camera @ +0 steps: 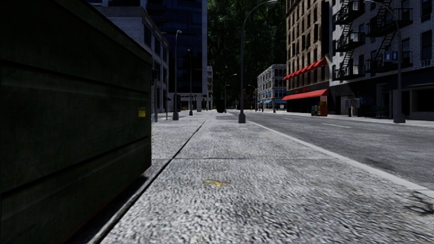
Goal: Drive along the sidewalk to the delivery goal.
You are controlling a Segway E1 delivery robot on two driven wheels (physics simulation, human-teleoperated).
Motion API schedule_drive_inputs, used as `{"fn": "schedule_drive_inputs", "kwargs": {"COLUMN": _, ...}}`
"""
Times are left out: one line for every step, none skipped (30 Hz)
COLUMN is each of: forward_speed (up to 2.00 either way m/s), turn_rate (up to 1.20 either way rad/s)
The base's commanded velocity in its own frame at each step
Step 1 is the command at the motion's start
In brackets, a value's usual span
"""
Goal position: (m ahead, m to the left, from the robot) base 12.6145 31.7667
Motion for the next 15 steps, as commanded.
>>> {"fn": "schedule_drive_inputs", "kwargs": {"forward_speed": 2.00, "turn_rate": 0.00}}
{"fn": "schedule_drive_inputs", "kwargs": {"forward_speed": 2.00, "turn_rate": 0.00}}
{"fn": "schedule_drive_inputs", "kwargs": {"forward_speed": 2.00, "turn_rate": 0.00}}
{"fn": "schedule_drive_inputs", "kwargs": {"forward_speed": 2.00, "turn_rate": 0.00}}
{"fn": "schedule_drive_inputs", "kwargs": {"forward_speed": 2.00, "turn_rate": 0.00}}
{"fn": "schedule_drive_inputs", "kwargs": {"forward_speed": 2.00, "turn_rate": 0.00}}
{"fn": "schedule_drive_inputs", "kwargs": {"forward_speed": 2.00, "turn_rate": 0.00}}
{"fn": "schedule_drive_inputs", "kwargs": {"forward_speed": 2.00, "turn_rate": 0.00}}
{"fn": "schedule_drive_inputs", "kwargs": {"forward_speed": 2.00, "turn_rate": 0.00}}
{"fn": "schedule_drive_inputs", "kwargs": {"forward_speed": 2.00, "turn_rate": 0.00}}
{"fn": "schedule_drive_inputs", "kwargs": {"forward_speed": 2.00, "turn_rate": 0.00}}
{"fn": "schedule_drive_inputs", "kwargs": {"forward_speed": 2.00, "turn_rate": 0.00}}
{"fn": "schedule_drive_inputs", "kwargs": {"forward_speed": 2.00, "turn_rate": 0.00}}
{"fn": "schedule_drive_inputs", "kwargs": {"forward_speed": 2.00, "turn_rate": 0.00}}
{"fn": "schedule_drive_inputs", "kwargs": {"forward_speed": 2.00, "turn_rate": 0.00}}
